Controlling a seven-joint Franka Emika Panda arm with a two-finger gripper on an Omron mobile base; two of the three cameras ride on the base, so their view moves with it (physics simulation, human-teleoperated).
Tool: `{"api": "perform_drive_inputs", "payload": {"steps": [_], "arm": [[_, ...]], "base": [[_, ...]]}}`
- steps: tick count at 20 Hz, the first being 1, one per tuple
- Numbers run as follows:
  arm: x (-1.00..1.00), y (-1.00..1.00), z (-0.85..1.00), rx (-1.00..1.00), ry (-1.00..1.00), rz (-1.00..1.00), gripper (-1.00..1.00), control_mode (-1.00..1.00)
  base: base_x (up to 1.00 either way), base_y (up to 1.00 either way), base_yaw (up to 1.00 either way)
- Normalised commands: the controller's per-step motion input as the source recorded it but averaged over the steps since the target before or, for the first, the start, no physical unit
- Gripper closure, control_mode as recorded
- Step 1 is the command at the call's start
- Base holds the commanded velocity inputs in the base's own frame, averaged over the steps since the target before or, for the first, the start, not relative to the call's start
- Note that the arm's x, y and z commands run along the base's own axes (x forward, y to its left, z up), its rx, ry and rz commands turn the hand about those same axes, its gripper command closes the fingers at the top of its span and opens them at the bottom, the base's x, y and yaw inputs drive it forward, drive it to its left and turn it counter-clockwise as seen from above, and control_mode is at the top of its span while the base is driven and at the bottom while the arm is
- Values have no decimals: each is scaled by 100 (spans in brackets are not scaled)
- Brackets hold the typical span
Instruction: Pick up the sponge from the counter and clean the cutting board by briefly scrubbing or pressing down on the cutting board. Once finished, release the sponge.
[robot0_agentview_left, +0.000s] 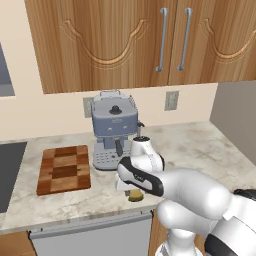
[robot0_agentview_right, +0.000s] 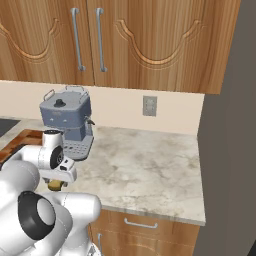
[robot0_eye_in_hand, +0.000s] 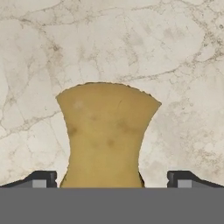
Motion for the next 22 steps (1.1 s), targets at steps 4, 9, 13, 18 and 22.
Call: {"api": "perform_drive_inputs", "payload": {"steps": [4, 9, 13, 18, 22], "arm": [[7, 0, -1, 0, 0, 0, -100, -100], [6, 0, 0, 0, 0, 0, -100, -100], [6, 0, -2, 0, 0, 0, -100, -100], [5, 0, -5, 0, 0, 0, -100, -100], [2, 0, -7, 0, 0, 0, -100, -100]], "base": [[0, 0, 0], [0, 0, 0], [0, 0, 0], [0, 0, 0], [0, 0, 0]]}}
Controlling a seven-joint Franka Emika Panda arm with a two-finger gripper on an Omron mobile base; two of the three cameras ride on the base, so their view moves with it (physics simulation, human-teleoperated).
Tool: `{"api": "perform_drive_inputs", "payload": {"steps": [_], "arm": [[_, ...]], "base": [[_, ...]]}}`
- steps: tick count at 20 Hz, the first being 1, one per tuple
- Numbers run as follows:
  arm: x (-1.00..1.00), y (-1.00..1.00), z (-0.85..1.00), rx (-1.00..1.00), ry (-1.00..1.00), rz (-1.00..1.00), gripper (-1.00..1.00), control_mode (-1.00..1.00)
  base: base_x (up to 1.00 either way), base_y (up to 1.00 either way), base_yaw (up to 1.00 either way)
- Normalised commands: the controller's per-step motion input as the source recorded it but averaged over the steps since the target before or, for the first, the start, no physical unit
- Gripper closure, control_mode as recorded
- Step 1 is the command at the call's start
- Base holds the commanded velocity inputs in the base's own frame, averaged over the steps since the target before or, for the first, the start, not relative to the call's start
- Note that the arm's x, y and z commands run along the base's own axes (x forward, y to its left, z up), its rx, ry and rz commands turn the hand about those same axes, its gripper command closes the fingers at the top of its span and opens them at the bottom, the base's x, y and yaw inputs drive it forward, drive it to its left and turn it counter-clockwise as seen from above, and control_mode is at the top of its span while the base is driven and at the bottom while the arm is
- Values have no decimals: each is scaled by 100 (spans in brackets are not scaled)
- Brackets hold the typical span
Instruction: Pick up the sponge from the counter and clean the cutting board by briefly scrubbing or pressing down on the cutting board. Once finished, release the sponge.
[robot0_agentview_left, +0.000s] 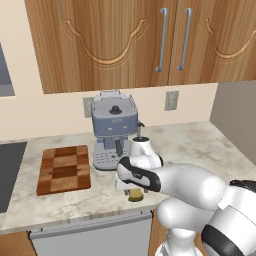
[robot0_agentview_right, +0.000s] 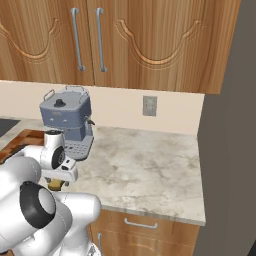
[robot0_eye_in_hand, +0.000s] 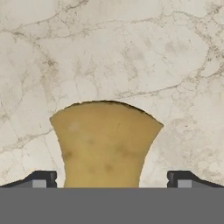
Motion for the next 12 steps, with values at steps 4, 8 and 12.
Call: {"api": "perform_drive_inputs", "payload": {"steps": [4, 8, 12], "arm": [[1, 2, -9, 0, 0, 0, 100, -100], [0, 5, -3, 0, 0, 0, 100, -100], [-1, 3, 0, 0, 0, 0, 100, -100]], "base": [[0, 0, 0], [0, 0, 0], [0, 0, 0]]}}
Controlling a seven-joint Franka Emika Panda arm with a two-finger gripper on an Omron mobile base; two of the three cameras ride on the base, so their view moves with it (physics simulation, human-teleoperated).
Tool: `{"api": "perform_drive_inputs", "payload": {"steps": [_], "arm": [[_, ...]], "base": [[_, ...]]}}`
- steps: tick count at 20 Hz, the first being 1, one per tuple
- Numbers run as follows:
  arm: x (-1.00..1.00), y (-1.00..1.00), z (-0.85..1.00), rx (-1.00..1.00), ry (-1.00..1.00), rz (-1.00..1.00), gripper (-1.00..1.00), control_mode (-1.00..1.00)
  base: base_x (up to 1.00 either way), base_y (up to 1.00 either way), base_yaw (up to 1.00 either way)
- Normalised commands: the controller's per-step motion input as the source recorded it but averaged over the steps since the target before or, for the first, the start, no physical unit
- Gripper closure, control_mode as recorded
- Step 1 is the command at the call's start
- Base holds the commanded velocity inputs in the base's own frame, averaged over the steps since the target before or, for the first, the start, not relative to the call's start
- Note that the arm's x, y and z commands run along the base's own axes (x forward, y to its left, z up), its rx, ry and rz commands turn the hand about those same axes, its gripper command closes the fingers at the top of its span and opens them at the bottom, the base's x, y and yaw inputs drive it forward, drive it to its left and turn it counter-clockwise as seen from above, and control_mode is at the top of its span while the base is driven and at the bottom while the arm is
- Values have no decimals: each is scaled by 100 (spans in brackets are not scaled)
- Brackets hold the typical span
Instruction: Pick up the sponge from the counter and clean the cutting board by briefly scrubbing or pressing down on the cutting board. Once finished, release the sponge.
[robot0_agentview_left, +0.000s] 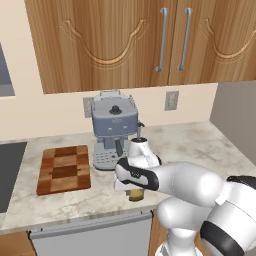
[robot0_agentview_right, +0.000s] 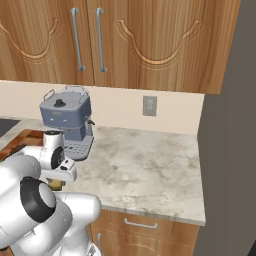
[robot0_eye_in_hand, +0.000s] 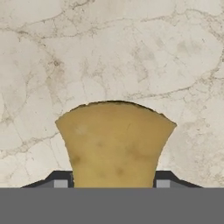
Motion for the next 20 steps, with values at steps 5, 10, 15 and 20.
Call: {"api": "perform_drive_inputs", "payload": {"steps": [5, 10, 15, 20], "arm": [[-9, -9, 49, 0, -4, 4, 100, -100], [-13, -11, 74, 0, 0, 3, 100, -100], [-28, -12, 64, 0, -1, 0, 100, -100], [-38, -14, 42, 0, 0, 0, 100, -100]], "base": [[0, 0, 0], [0, 0, 0], [0, 0, 0], [0, 0, 0]]}}
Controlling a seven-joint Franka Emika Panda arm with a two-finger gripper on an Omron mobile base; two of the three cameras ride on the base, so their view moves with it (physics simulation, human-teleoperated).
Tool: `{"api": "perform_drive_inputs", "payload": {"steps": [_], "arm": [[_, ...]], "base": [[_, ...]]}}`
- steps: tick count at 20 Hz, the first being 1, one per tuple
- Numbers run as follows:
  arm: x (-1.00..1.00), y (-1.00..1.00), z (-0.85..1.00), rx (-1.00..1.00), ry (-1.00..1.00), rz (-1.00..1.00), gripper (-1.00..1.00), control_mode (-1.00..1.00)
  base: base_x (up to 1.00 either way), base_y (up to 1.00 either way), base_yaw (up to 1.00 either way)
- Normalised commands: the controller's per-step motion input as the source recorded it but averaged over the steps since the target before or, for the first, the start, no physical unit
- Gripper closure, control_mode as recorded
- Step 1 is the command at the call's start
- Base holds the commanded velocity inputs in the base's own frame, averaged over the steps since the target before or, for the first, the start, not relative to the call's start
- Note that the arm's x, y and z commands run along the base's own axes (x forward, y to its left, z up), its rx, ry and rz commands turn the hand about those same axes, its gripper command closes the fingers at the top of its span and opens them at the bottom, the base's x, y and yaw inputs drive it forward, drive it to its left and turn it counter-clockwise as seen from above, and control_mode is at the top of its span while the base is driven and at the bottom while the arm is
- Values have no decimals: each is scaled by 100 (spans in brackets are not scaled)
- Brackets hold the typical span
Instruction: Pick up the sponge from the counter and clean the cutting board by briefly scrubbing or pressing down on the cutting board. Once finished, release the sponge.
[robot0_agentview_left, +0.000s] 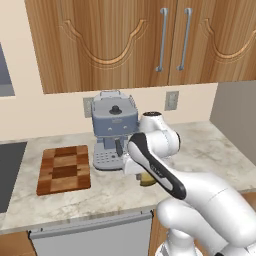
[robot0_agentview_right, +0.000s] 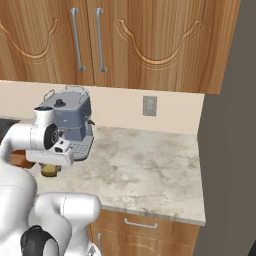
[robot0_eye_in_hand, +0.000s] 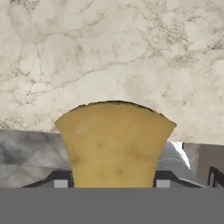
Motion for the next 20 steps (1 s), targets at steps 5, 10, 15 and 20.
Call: {"api": "perform_drive_inputs", "payload": {"steps": [5, 10, 15, 20], "arm": [[-38, 2, 1, 0, -7, 0, 100, 100], [0, 0, 0, 0, 0, 0, 100, 100], [0, 0, 0, 0, 0, 0, 100, 100], [0, 0, 0, 0, 0, 0, 100, 100]], "base": [[-11, 6, 0], [-37, 58, 1], [-4, 70, 1], [19, 69, 0]]}}
